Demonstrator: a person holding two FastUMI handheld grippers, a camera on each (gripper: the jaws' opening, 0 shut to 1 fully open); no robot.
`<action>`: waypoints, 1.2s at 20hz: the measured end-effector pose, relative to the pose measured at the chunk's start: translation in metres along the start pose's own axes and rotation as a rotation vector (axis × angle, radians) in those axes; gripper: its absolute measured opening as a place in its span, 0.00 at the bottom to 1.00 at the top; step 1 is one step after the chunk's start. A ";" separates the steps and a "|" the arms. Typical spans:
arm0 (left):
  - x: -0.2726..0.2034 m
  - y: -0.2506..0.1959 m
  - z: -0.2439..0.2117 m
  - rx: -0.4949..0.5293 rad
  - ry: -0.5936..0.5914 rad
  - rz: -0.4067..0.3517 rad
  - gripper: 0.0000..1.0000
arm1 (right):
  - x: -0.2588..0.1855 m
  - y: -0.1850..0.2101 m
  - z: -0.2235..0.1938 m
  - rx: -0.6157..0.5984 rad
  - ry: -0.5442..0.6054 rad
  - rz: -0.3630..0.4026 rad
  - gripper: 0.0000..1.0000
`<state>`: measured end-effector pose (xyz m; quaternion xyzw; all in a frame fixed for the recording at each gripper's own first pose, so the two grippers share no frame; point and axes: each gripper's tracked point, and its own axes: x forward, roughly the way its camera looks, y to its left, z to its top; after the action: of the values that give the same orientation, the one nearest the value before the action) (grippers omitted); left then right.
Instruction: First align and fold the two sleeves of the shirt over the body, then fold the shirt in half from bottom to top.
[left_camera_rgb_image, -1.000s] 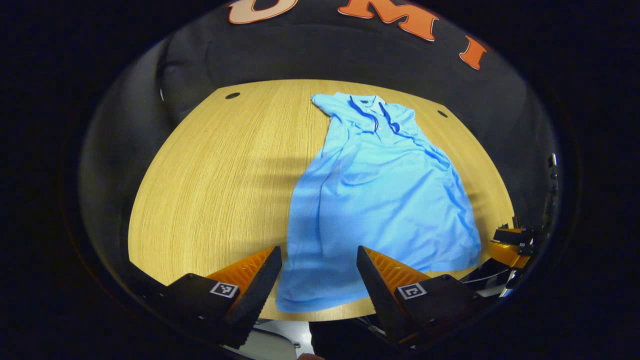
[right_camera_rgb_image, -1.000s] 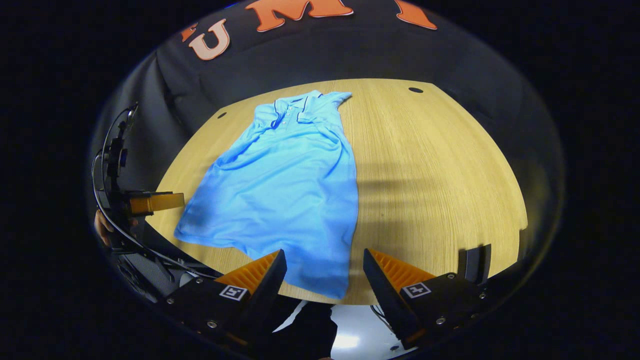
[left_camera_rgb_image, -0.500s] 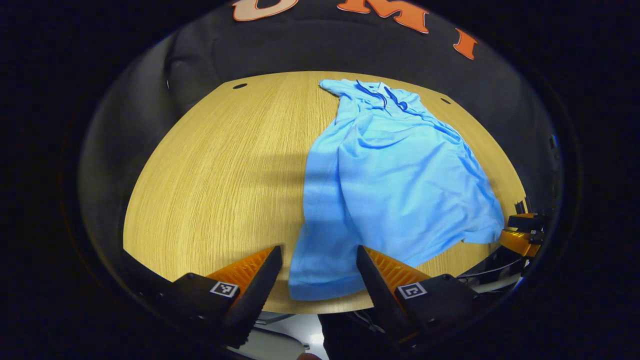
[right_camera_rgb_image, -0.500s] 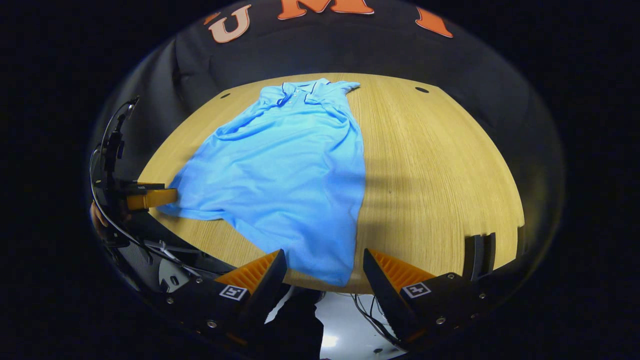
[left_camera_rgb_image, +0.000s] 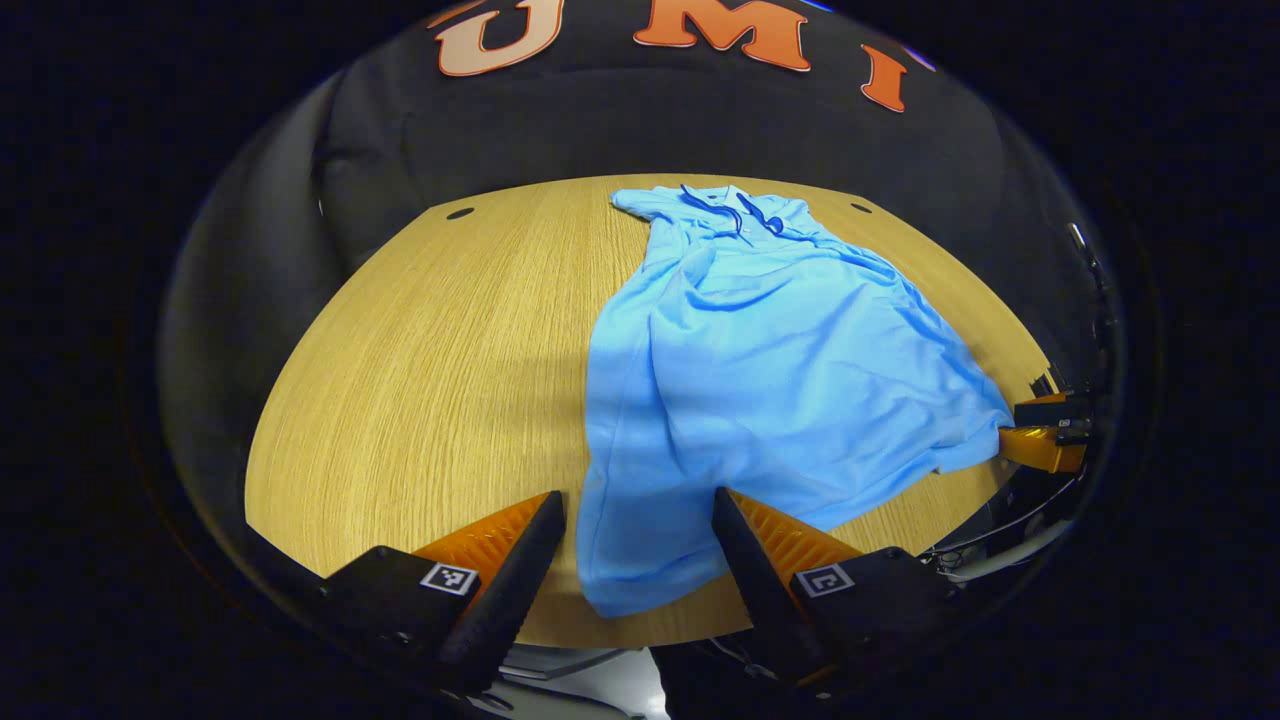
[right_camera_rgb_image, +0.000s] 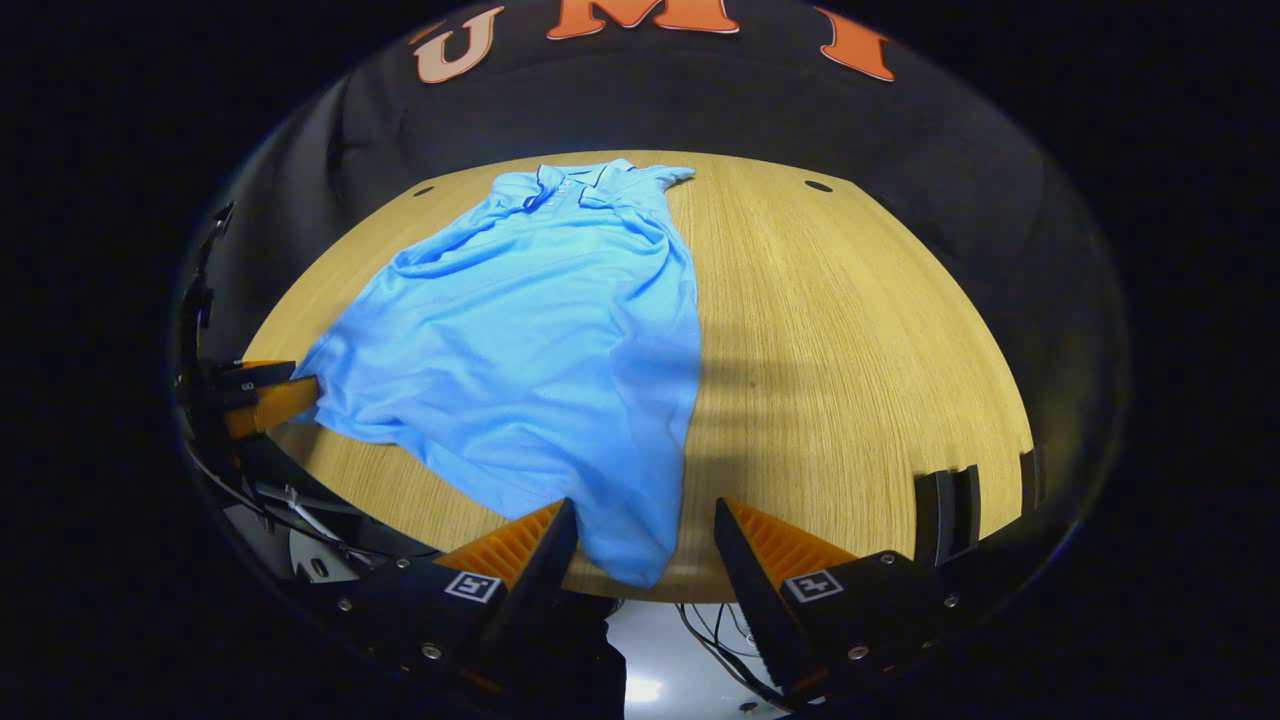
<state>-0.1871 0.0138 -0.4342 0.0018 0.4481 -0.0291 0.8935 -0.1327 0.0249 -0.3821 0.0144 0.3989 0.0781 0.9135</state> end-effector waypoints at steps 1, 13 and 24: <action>0.003 -0.002 0.003 -0.008 0.005 0.005 1.00 | 0.003 -0.001 0.004 0.004 -0.001 -0.003 0.81; 0.006 -0.039 0.053 -0.100 0.018 -0.052 0.06 | 0.004 -0.016 0.047 0.109 -0.012 0.025 0.07; -0.060 -0.038 0.156 -0.105 -0.201 -0.077 0.06 | -0.053 -0.024 0.140 0.065 -0.208 0.036 0.07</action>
<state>-0.1003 -0.0256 -0.2920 -0.0653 0.3567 -0.0398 0.9311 -0.0623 -0.0019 -0.2506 0.0594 0.3039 0.0795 0.9475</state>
